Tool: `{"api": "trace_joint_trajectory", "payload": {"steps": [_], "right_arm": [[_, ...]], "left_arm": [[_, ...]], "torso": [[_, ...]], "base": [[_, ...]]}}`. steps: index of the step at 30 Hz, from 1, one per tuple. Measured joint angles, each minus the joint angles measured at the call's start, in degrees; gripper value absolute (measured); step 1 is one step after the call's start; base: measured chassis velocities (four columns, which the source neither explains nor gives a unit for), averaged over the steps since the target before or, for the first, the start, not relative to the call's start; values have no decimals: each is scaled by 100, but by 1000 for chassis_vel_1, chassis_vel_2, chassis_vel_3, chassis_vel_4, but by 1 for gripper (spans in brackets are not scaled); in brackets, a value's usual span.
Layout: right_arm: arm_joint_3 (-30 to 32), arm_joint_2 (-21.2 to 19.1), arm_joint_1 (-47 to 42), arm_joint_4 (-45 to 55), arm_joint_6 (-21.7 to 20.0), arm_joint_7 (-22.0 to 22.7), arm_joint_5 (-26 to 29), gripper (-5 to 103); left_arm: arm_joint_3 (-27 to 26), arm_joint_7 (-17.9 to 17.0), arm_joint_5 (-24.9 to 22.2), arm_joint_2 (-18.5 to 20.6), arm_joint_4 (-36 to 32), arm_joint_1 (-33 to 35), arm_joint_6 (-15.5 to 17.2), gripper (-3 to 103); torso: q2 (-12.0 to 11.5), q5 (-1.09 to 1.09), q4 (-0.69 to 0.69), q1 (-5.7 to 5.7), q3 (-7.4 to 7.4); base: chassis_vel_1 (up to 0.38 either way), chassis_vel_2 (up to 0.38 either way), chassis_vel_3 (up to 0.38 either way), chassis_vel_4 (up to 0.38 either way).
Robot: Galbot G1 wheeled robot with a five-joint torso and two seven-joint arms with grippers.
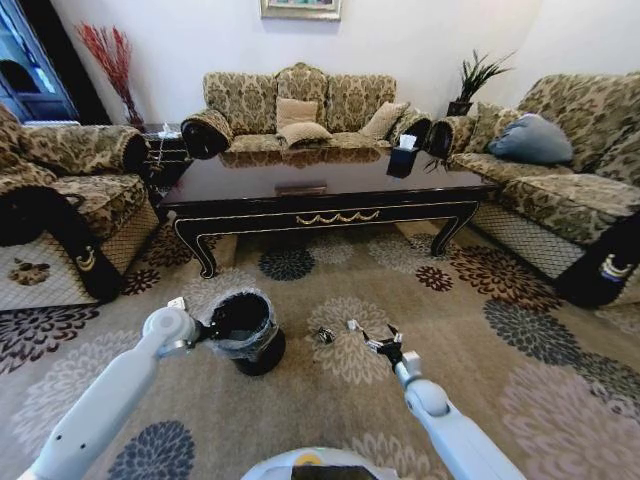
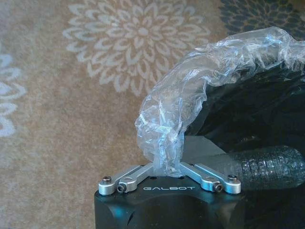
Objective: Move to the front of the table and pick up the trash from the floor, then place it into the trash bin.
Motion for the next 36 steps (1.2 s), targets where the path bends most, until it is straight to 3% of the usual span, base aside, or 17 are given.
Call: {"api": "trace_joint_trajectory", "payload": {"steps": [3,10,15,36], "right_arm": [[-90,73,181,-266,25,-73,23,102],[-337,465,556,-919,147,-209,-19,93],[-405,744,932,-1700,289,-332,-162,92],[-243,1154,2035,-3440,648,-566,-647,90]], "left_arm": [[-20,-23,-4,46,-66,32,0,0],[-16,-128,-50,101,-199,79,0,0],[-47,-202,-251,170,-311,70,0,0],[-104,-199,-400,129,96,-50,0,0]], "torso": [[0,-1,0,0,0],[0,-1,0,0,0],[0,-1,-1,0,-1],[0,-1,-1,0,-1]], "base": [[0,0,0,0],[0,0,0,0],[0,0,0,0],[0,0,0,0]]}}
